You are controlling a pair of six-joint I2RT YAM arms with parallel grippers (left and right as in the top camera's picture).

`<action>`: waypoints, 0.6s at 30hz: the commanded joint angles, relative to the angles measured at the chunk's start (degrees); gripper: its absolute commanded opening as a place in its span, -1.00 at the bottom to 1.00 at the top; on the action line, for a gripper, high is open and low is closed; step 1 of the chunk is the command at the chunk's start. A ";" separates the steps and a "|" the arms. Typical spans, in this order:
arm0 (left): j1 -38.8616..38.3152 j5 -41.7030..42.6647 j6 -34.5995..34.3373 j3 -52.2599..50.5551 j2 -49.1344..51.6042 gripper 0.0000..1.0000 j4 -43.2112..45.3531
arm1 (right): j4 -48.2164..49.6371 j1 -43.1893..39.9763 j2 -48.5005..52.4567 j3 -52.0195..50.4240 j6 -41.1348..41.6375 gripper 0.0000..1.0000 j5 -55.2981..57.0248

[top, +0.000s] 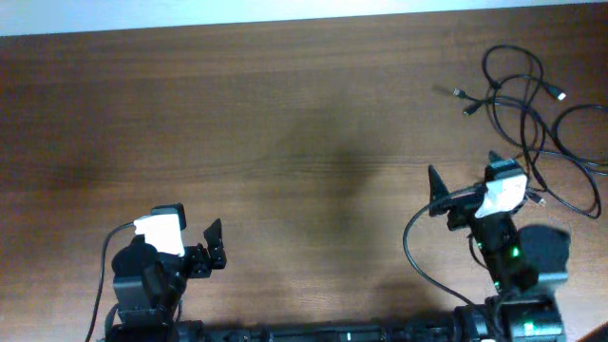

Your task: Untangle cables

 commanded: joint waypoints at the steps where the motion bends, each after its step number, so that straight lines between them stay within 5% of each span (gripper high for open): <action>1: 0.04 0.44 -0.11 -0.37 -0.28 0.98 0.00 | 11.23 2.73 -7.39 -9.70 -0.70 0.97 2.71; 5: 0.04 0.46 -0.11 -0.37 -0.28 0.98 0.02 | 28.72 3.89 -16.46 -22.97 -0.70 0.97 2.91; 10: 0.04 0.44 -0.11 -0.37 -0.28 0.98 0.00 | 22.80 3.91 -20.72 -23.58 -4.11 0.98 5.03; 14: 0.04 0.44 -0.11 -0.37 -0.28 0.98 0.00 | 4.13 3.85 -21.29 -23.58 -8.61 0.97 3.37; 18: 0.04 0.44 -0.11 -0.37 -0.28 0.98 0.00 | 4.46 3.78 -21.29 -23.58 -10.75 0.97 3.74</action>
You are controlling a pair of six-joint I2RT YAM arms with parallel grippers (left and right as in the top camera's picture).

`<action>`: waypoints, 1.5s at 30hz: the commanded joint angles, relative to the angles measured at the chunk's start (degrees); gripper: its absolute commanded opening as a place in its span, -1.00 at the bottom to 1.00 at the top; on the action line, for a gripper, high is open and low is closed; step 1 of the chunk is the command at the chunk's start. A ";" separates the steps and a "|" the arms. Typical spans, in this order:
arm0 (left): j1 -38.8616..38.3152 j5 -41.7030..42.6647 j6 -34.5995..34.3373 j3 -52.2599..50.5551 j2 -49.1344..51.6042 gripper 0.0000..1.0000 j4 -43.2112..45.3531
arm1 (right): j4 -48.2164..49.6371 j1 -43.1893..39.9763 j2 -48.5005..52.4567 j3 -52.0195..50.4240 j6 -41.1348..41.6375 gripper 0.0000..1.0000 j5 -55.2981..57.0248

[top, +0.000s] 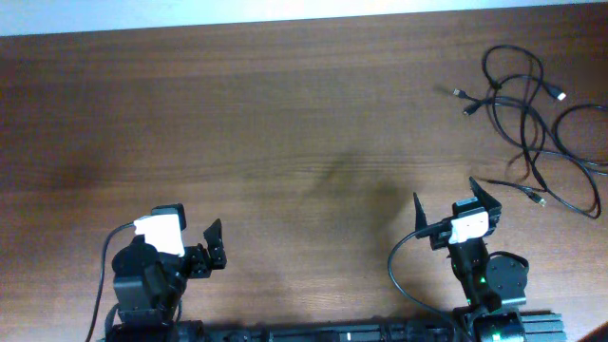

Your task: Untangle cables

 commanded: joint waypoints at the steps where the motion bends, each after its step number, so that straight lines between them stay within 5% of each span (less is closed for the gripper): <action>1: 0.04 0.46 -0.11 -0.35 -0.31 0.98 0.13 | -0.42 0.42 -0.61 -0.28 -1.60 0.97 0.04; 25: 0.04 0.42 -0.09 -0.35 -0.31 0.98 0.13 | -0.39 0.42 -0.61 -0.28 -1.57 0.97 0.07; 28: 0.09 -7.85 -0.11 -0.35 -0.31 0.98 0.11 | -0.42 0.42 -0.61 -0.28 -1.57 0.97 0.07; 37: 0.07 -8.83 -0.09 -0.96 -3.50 0.98 -0.66 | -0.42 0.42 -0.61 -0.28 -1.57 0.97 0.07; 39: 0.02 -8.81 0.37 -3.41 -6.93 0.98 3.78 | -0.42 0.42 -0.61 -0.28 -1.57 0.97 0.07; 45: -2.56 -8.33 2.47 -19.63 -18.73 0.98 36.06 | -0.42 0.42 -0.59 -0.28 -1.57 0.97 0.07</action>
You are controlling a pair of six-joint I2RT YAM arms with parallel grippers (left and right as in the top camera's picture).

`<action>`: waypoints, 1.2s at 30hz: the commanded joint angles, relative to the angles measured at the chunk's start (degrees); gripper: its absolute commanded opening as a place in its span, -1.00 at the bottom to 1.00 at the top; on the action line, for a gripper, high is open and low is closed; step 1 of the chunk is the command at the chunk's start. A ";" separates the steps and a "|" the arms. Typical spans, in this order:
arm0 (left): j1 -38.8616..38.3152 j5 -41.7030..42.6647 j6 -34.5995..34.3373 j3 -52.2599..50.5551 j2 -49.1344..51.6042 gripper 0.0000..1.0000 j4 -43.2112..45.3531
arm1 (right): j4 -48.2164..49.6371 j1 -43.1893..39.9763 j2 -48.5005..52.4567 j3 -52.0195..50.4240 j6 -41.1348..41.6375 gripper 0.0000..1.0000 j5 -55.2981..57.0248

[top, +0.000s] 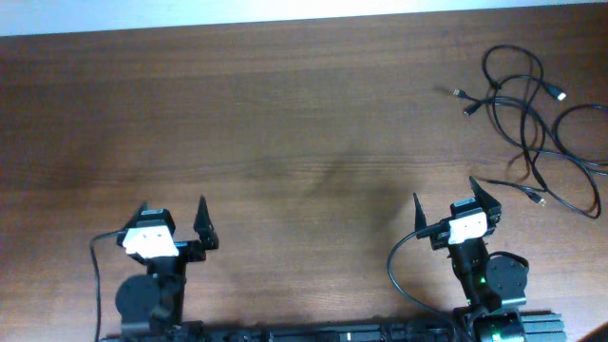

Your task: Untangle cables

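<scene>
A tangle of thin black cables (528, 119) lies at the far right of the wooden table (285, 114), its loops crossing one another. Plug ends stick out to the left (463, 94) and at the lower edge (538, 199). My right gripper (448, 199) stands open near the front edge, left of and below the tangle, holding nothing and apart from the cables. My left gripper (172, 213) is open at the front left, fingers pointing away from the base, far from the cables and empty.
The table's pale far edge (285, 14) runs along the top of the view. Each arm's own black lead (394, 271) loops beside its base at the front edge.
My left gripper, which sat low and turned to the right, now points toward the far side with its fingers spread wide. The right arm and the cables have not moved.
At first my right gripper was open right beside the lower edge of the tangle, with the left arm folded at the front left. Then the right gripper stood back nearer the front edge, empty, the cables left lying. Now the left gripper has turned to face forward.
</scene>
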 commanded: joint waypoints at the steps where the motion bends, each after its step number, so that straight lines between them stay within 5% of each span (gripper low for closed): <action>1: -0.81 0.17 1.16 -8.52 -5.42 0.98 14.78 | -0.44 0.42 -0.55 -0.28 -0.15 0.97 0.07; 5: -0.81 3.08 6.23 -14.78 -6.01 0.98 31.52 | -0.44 0.42 -0.52 -0.28 -0.15 0.97 0.07; 7: -0.85 6.27 12.63 -14.69 -6.01 0.98 28.48 | -0.44 0.42 -0.55 -0.28 -0.15 0.97 0.07; 12: -0.87 6.10 12.68 -14.71 -6.01 0.98 11.82 | -0.44 0.42 -0.52 -0.28 -0.15 0.97 0.07; 36: -0.85 6.08 11.67 -14.69 -5.99 0.98 12.09 | -0.44 0.42 -0.55 -0.28 -0.15 0.97 0.07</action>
